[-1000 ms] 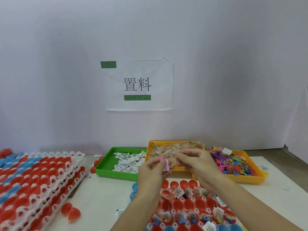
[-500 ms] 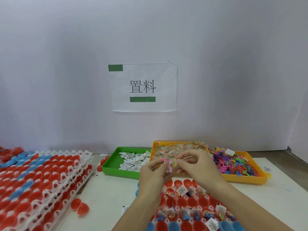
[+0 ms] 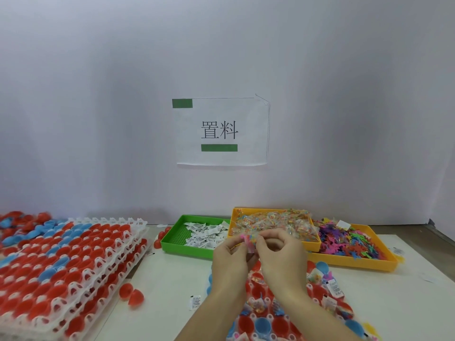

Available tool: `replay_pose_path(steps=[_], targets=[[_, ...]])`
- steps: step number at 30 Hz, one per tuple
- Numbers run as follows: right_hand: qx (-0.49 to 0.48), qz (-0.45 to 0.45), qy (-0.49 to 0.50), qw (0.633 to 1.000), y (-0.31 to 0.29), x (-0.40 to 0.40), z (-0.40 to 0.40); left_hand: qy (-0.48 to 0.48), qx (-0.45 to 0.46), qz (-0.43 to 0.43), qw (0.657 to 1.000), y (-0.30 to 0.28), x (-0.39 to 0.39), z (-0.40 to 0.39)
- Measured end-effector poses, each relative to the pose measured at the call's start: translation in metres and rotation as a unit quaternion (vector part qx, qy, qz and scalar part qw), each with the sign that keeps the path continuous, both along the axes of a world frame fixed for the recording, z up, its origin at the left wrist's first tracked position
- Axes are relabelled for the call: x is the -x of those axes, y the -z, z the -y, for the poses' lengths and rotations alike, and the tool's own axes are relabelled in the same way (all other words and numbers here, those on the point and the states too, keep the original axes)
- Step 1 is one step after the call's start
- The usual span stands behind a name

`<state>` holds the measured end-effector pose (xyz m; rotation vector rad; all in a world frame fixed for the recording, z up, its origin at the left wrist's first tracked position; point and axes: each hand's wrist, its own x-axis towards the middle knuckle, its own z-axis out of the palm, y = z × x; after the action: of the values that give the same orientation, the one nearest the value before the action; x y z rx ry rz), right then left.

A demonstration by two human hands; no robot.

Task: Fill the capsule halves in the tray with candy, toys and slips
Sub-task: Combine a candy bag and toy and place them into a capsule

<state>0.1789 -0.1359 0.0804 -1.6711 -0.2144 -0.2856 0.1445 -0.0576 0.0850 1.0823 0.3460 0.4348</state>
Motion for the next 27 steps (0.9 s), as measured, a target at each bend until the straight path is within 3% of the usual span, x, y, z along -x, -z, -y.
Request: replay_pose_path(steps=[7, 12, 21, 27], targets=[[0.022, 0.039, 0.009, 0.999, 0.004, 0.018, -0.007, -0.036, 0.014, -0.002, 0.999, 0.002, 0.012, 0.003], [0.055, 0.046, -0.049, 0.996, 0.007, 0.022, -0.005, -0.05, -0.005, -0.007, 0.999, 0.006, 0.022, -0.003], [0.231, 0.069, -0.195, 0.951, -0.021, 0.015, 0.01, -0.037, -0.149, 0.003, 0.988, 0.006, 0.051, -0.021], [0.289, 0.07, -0.275, 0.914, -0.031, 0.031, 0.016, -0.022, -0.218, -0.002, 0.976, 0.015, 0.081, -0.025]])
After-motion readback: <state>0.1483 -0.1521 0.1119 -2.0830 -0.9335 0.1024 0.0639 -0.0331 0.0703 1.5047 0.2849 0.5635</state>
